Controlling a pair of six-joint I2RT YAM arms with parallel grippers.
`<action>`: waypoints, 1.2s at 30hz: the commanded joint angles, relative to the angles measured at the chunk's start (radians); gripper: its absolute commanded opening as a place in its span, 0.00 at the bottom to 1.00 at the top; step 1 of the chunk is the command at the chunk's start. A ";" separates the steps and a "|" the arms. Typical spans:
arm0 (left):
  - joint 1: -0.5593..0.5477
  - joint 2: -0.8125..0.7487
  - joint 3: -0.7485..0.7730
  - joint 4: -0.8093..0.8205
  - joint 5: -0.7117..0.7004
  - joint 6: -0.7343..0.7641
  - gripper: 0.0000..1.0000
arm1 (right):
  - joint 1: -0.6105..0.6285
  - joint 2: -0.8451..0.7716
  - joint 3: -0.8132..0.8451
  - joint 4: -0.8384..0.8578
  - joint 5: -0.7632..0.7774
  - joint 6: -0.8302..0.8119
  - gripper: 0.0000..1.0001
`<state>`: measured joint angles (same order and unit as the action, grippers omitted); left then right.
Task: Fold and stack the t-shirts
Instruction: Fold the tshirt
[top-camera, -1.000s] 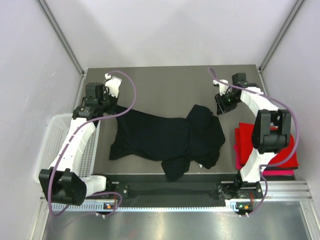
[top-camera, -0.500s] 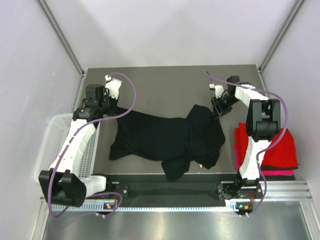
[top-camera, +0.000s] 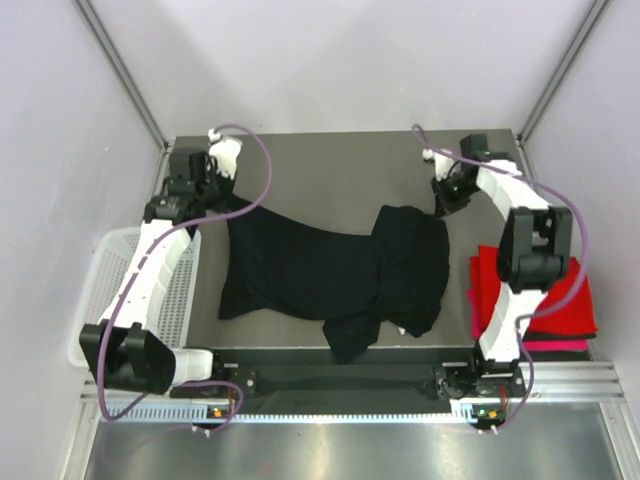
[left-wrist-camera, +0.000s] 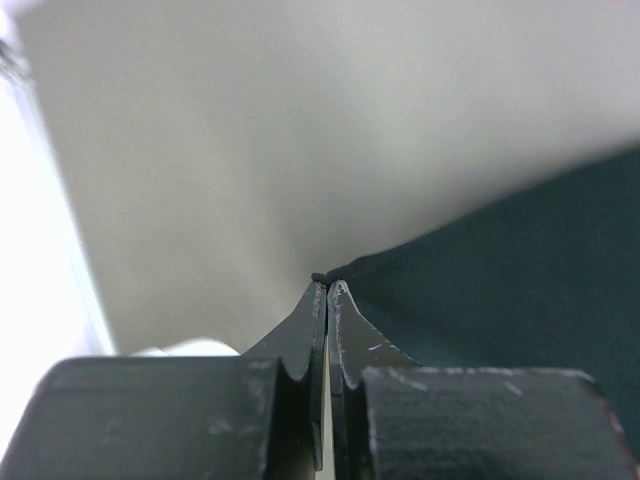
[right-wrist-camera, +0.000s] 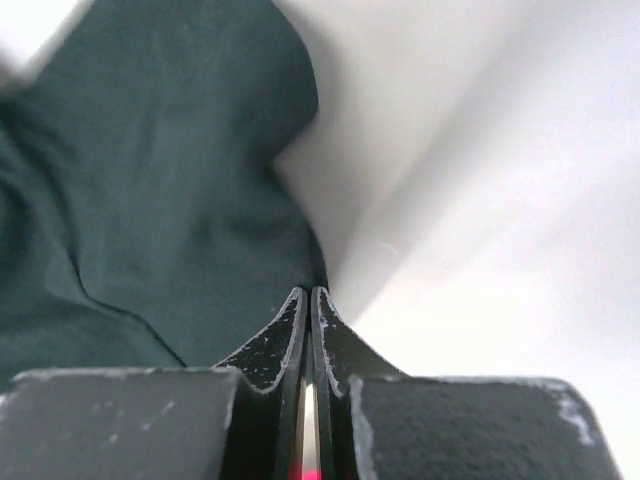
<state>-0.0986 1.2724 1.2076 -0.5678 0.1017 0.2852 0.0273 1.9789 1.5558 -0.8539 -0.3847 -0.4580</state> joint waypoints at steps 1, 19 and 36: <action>0.004 0.022 0.194 0.046 -0.033 0.006 0.00 | -0.010 -0.282 0.128 0.065 0.110 0.004 0.00; 0.002 -0.237 0.227 -0.056 0.035 0.014 0.00 | -0.017 -0.808 -0.049 0.162 0.300 -0.088 0.00; 0.005 0.119 0.475 0.065 -0.166 0.068 0.00 | -0.073 -0.441 0.459 0.092 0.342 0.036 0.00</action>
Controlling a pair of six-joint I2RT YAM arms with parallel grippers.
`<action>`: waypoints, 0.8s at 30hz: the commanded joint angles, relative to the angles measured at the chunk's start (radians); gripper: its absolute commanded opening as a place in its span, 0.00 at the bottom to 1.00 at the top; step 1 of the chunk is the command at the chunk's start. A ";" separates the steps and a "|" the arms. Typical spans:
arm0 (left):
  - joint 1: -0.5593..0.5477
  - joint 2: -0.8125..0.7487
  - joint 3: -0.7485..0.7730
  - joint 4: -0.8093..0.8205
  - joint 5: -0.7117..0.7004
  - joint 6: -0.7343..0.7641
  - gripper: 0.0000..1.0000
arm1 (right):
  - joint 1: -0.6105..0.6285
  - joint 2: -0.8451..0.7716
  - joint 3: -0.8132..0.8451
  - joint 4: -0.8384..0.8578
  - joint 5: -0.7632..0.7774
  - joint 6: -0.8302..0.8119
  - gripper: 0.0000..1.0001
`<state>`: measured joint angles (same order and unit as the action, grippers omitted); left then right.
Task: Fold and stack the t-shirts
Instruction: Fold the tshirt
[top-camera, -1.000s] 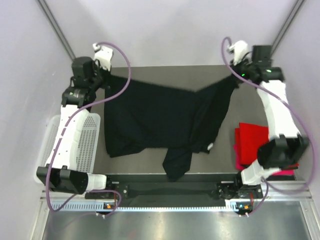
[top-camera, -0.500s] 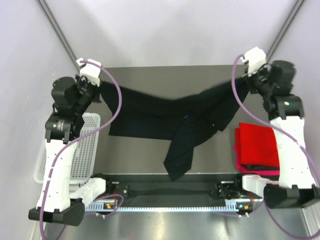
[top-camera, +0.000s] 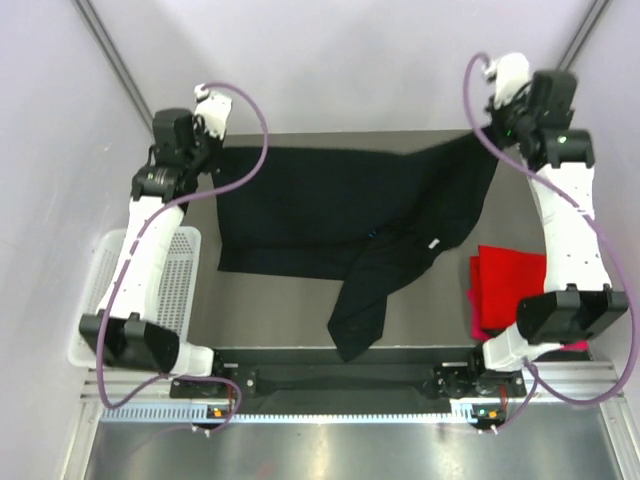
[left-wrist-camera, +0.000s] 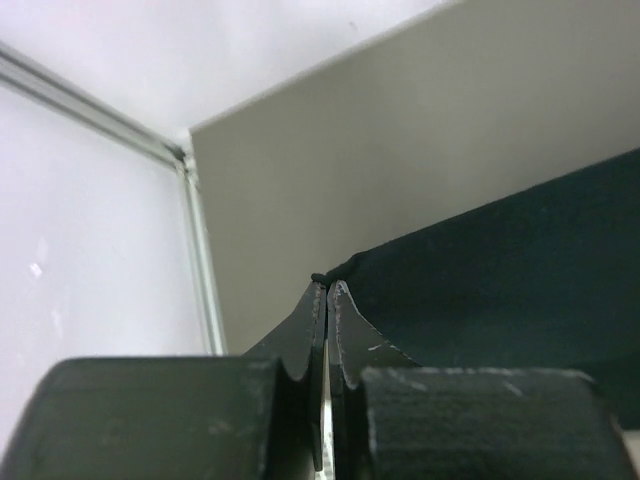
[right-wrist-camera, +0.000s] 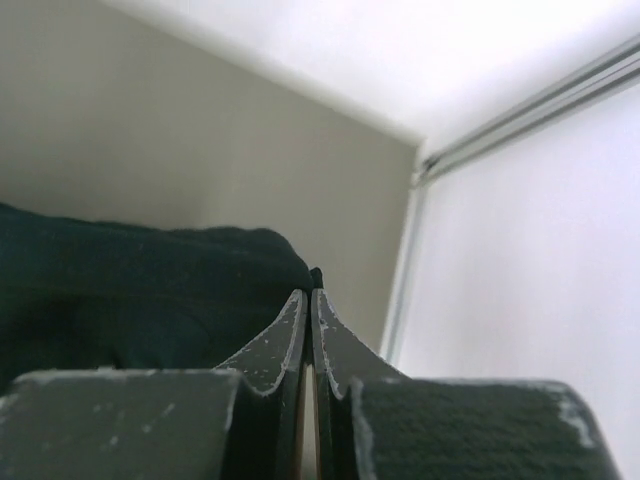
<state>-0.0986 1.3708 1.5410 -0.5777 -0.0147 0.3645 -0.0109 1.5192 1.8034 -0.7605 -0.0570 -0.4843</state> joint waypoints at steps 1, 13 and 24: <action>0.004 0.042 0.234 0.065 -0.041 -0.024 0.00 | -0.037 0.032 0.323 -0.014 0.013 0.078 0.00; 0.004 -0.211 0.459 0.013 -0.044 0.047 0.00 | -0.038 -0.394 0.260 0.236 0.121 -0.003 0.00; 0.005 -0.329 0.479 0.013 -0.102 0.160 0.00 | -0.037 -0.573 0.310 0.268 0.195 -0.152 0.00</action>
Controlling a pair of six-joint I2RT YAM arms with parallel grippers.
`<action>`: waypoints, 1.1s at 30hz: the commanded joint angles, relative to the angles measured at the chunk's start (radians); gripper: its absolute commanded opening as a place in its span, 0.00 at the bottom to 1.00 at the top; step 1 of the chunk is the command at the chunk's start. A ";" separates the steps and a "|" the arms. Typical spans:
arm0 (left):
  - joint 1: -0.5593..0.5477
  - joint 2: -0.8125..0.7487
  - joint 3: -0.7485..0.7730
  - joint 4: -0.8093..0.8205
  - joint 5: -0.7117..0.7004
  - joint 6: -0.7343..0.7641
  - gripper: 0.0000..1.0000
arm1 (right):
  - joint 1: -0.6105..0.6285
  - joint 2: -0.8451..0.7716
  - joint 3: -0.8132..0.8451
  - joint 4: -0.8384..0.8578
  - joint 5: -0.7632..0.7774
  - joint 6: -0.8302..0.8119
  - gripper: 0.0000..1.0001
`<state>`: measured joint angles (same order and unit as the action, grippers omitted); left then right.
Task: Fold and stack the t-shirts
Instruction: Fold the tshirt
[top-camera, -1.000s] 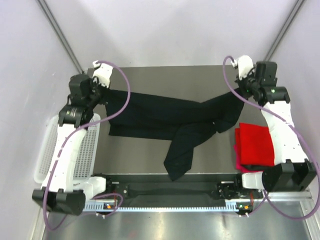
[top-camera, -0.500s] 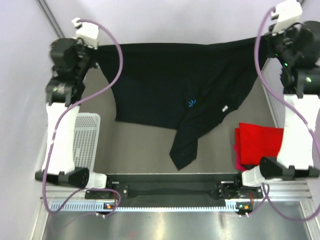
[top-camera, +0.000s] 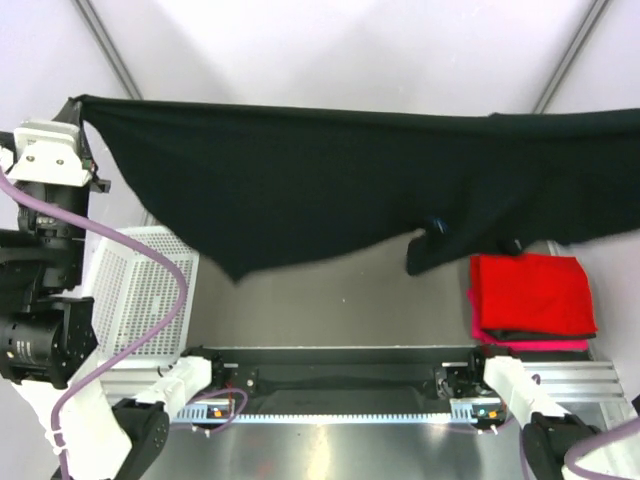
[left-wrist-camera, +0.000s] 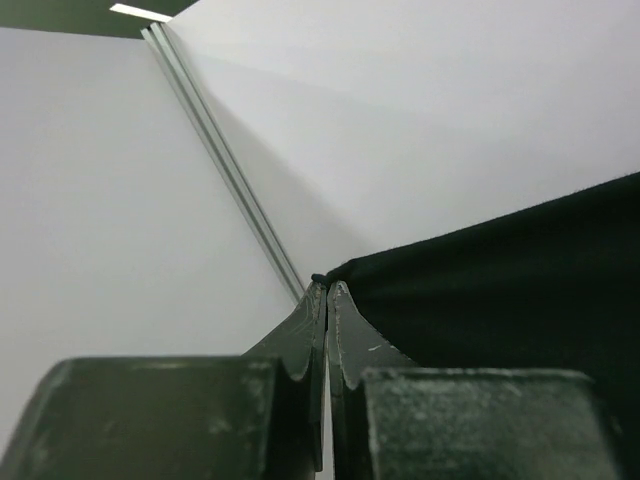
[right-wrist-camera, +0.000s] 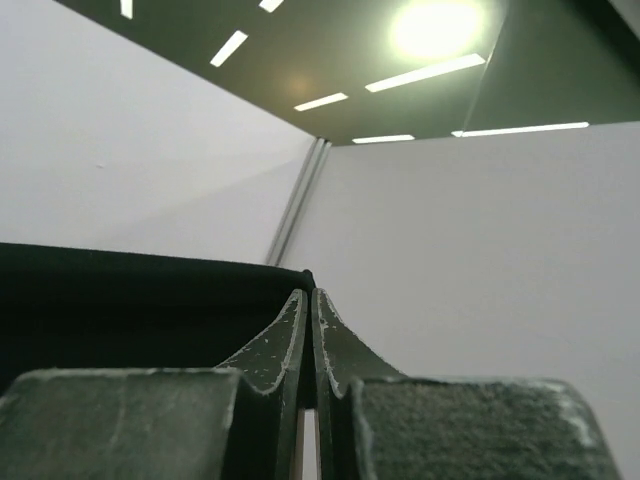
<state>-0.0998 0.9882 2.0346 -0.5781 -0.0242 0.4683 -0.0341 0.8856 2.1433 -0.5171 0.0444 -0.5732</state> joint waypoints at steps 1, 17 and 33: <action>0.006 0.061 -0.017 0.020 -0.098 0.061 0.00 | -0.013 0.067 -0.046 0.029 0.097 -0.071 0.00; 0.009 0.222 -0.491 0.291 -0.210 0.204 0.00 | -0.013 0.249 -0.577 0.287 0.063 -0.120 0.00; 0.012 0.669 -0.579 0.667 -0.226 0.320 0.00 | 0.060 0.732 -0.501 0.411 0.186 -0.126 0.00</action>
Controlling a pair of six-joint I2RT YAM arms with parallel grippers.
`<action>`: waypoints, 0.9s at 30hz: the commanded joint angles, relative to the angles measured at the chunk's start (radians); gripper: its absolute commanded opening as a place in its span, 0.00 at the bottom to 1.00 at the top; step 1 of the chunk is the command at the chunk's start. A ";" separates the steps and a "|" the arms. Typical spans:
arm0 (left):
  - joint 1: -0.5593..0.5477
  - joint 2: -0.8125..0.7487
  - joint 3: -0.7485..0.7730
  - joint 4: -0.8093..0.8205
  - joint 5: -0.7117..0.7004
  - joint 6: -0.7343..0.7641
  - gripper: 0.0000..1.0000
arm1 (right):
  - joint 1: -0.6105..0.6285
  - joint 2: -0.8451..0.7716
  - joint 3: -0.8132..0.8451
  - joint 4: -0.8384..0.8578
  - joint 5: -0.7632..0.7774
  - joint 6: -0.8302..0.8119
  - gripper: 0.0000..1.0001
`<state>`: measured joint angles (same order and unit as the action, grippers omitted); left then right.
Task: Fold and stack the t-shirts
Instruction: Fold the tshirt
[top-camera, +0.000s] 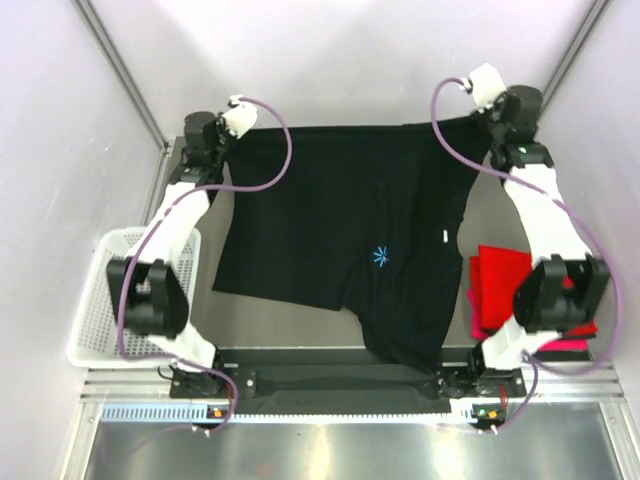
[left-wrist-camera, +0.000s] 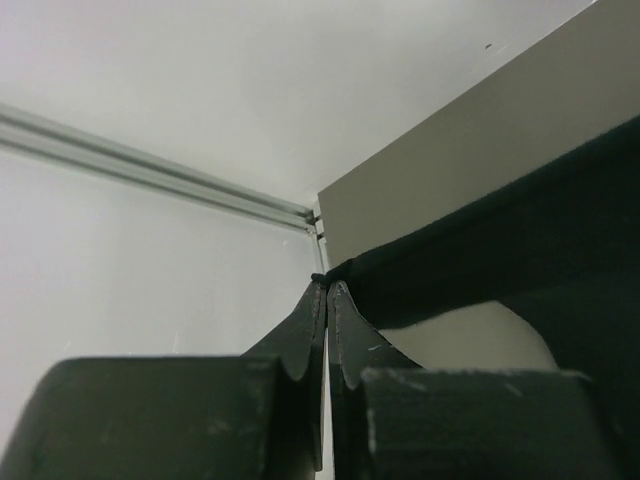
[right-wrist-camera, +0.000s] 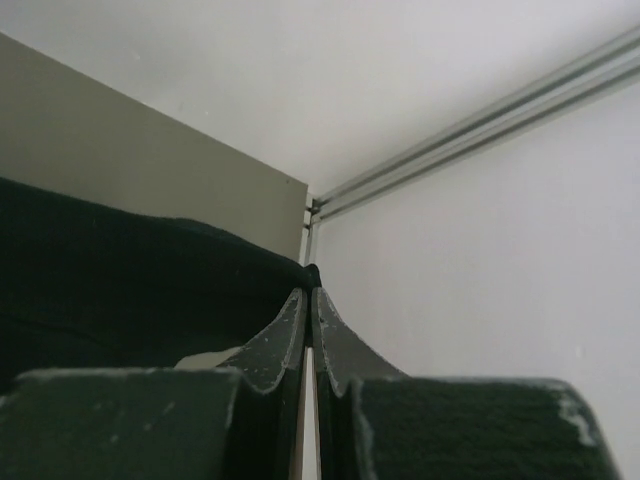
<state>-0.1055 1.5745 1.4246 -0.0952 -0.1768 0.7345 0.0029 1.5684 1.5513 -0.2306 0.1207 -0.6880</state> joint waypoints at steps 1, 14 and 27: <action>0.020 0.114 0.042 0.196 -0.084 0.055 0.00 | 0.028 0.109 0.105 0.149 0.125 -0.015 0.00; 0.050 0.692 0.443 0.311 -0.174 -0.041 0.00 | 0.052 0.729 0.642 0.189 0.298 0.044 0.00; 0.050 0.662 0.427 0.509 -0.214 -0.014 0.00 | 0.066 0.820 0.782 0.402 0.381 -0.013 0.00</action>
<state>-0.0860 2.3405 1.8732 0.2707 -0.3126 0.6998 0.0917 2.4199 2.2616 0.0498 0.4088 -0.6743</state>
